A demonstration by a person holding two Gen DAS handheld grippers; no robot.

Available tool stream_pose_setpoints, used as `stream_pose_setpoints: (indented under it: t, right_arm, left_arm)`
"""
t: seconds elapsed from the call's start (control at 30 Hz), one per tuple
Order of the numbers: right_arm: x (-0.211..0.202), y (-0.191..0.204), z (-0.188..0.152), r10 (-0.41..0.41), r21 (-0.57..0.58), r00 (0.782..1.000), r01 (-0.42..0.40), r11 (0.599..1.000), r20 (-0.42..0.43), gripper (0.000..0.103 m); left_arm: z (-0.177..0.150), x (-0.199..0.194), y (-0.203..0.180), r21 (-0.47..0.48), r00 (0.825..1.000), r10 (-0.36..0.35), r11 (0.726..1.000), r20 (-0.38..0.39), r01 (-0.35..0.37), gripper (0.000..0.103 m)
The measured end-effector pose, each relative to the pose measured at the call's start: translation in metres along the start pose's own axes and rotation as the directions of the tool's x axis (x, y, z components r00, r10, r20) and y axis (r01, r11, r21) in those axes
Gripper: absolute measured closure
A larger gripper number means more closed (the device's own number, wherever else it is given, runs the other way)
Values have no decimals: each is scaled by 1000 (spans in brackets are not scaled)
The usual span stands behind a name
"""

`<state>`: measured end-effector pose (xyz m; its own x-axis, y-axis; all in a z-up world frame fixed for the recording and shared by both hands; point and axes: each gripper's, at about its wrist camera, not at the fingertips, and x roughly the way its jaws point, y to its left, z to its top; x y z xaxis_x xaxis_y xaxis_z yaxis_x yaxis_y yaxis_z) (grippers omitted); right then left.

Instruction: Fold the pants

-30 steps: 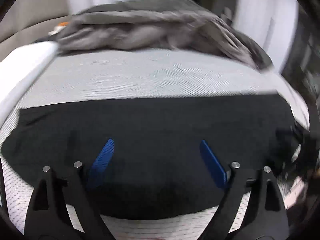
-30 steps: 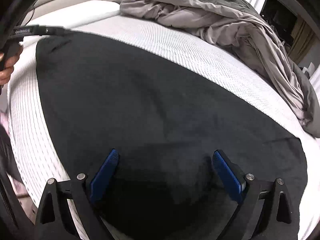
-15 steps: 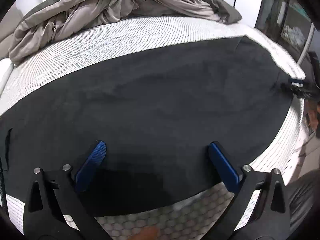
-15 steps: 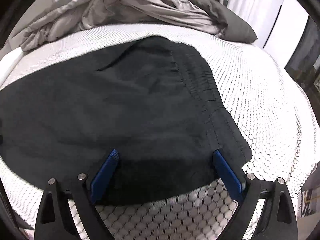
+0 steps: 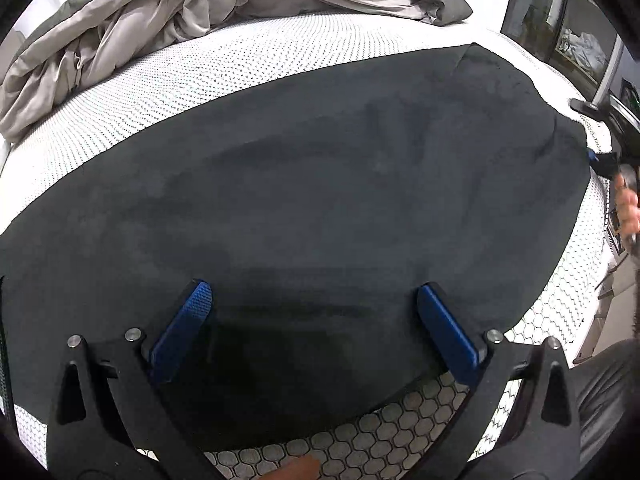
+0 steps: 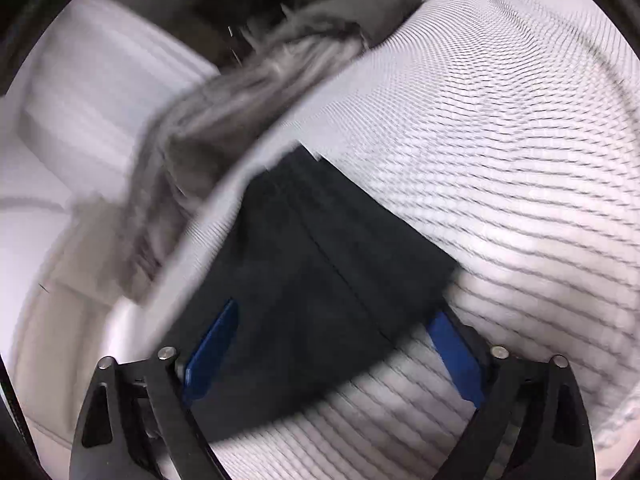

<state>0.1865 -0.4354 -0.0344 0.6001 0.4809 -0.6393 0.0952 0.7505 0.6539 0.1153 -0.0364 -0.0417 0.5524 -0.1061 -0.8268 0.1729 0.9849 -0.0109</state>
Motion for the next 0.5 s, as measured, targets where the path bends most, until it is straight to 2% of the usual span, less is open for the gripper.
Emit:
stream_pose_setpoints:
  t: [0.07,0.1,0.17,0.2,0.3,0.37,0.4,0.47,0.5]
  right_arm:
    - [12,-3,3,27,70,1000,-28,997,13,45]
    - [15,-1,4,17,75,1000,-18,997,17,58]
    - [22,11,8,-36,57,998,33,998,48,74]
    - [21,17,9,-33,48,998,30,998,62,81]
    - [14,56,9,-46,-62,993,54,997,111,86]
    - [5,101,2,46,-173,993,-27,985,108,87]
    - [3,118,-5,101,-216,991,-81,973,84,87]
    - [18,169,-27,215,-318,976,-212,924,-28,86]
    - [29,192,-41,251,-359,962,-272,893,-106,79]
  left_arm:
    - [-1,-1,-1,-2,1000,-6,1000,4,6,0]
    - [0,-1,0,-3,1000,-8,1000,4,8,0]
    - [-1,-4,2,-10,1000,-14,1000,7,15,0]
    - [-1,-6,5,-14,1000,-19,1000,11,19,1]
    - [0,-15,21,-56,1000,-9,998,30,10,1]
    - [0,-22,35,-101,999,-2,995,49,7,1]
    - [-1,-25,43,-124,998,1,992,59,6,1]
    - [-4,-30,63,-185,997,7,983,74,7,1]
    - [-5,-32,69,-203,997,9,979,76,6,1]
